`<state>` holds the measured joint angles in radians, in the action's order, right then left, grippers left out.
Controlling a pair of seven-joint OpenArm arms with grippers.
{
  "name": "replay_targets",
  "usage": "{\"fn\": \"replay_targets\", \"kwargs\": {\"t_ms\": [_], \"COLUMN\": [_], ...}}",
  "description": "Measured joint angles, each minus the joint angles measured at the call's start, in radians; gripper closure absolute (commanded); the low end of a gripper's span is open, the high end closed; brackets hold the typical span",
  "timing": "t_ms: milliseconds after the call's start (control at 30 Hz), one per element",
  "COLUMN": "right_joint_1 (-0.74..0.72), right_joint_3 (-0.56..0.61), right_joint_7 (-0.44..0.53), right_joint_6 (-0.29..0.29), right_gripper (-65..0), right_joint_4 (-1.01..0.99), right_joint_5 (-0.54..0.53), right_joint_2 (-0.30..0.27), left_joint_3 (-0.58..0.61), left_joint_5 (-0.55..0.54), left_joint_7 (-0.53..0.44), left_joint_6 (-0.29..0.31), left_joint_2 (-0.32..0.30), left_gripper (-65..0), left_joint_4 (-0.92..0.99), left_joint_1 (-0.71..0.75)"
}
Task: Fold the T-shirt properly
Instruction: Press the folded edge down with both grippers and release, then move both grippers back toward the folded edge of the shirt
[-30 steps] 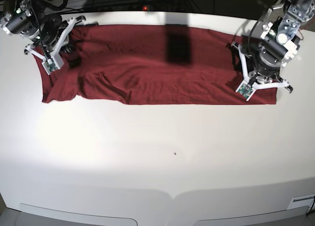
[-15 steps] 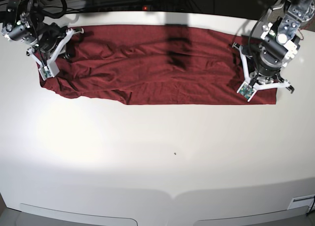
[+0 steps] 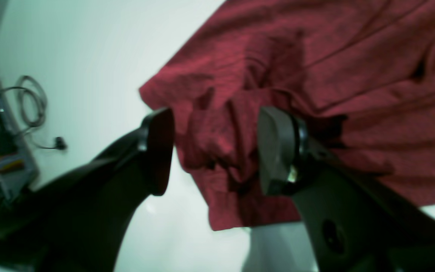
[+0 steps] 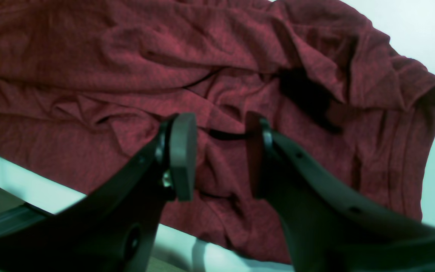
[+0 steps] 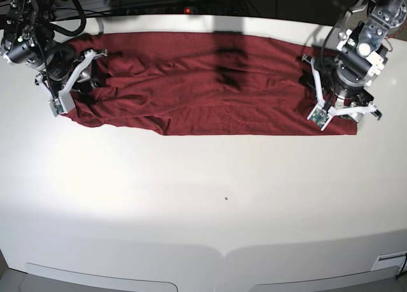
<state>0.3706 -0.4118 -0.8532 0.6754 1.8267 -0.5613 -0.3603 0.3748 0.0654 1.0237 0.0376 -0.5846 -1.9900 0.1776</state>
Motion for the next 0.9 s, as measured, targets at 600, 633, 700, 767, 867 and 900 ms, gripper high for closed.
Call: {"fn": "replay_targets", "kwargs": {"t_ms": [600, 633, 700, 767, 867, 900], "right_joint_1": [-0.086, -0.108, -0.156, -0.204, -0.271, -0.293], "right_joint_3": [-0.001, -0.001, -0.001, -0.001, 0.0, 0.0], "right_joint_7": [0.065, 0.069, 0.082, 0.097, 0.104, 0.103], "right_joint_6": [0.0, 0.003, 0.011, 0.014, 0.017, 0.018], "right_gripper": [-22.3, -22.3, -22.3, -22.3, -22.3, -22.3], "right_joint_4": [-0.022, -0.036, -0.082, -0.154, -0.297, -0.349], "right_joint_5": [0.0, 0.007, 0.053, 0.109, 0.127, 0.134], "right_joint_2": [0.106, 0.129, 0.168, 0.192, 0.2, 0.198], "left_joint_3": [-0.001, 0.0, 0.0, -0.002, -0.002, -0.003], "left_joint_5": [-0.023, -0.023, -0.024, -0.02, -0.004, 0.013], "left_joint_7": [-0.212, -0.215, -0.219, -0.224, -0.27, -0.281], "left_joint_6": [-0.105, -0.105, -0.106, -0.108, -0.114, -0.116], "left_joint_2": [0.095, 0.121, 0.162, 0.193, 0.232, 0.245], "left_gripper": [-33.9, -33.9, -33.9, -33.9, -33.9, -33.9], "left_joint_4": [0.085, 0.109, 0.186, 0.289, 0.415, 0.451], "left_joint_1": [-0.006, -0.012, -0.032, -0.052, -0.095, -0.118]}}
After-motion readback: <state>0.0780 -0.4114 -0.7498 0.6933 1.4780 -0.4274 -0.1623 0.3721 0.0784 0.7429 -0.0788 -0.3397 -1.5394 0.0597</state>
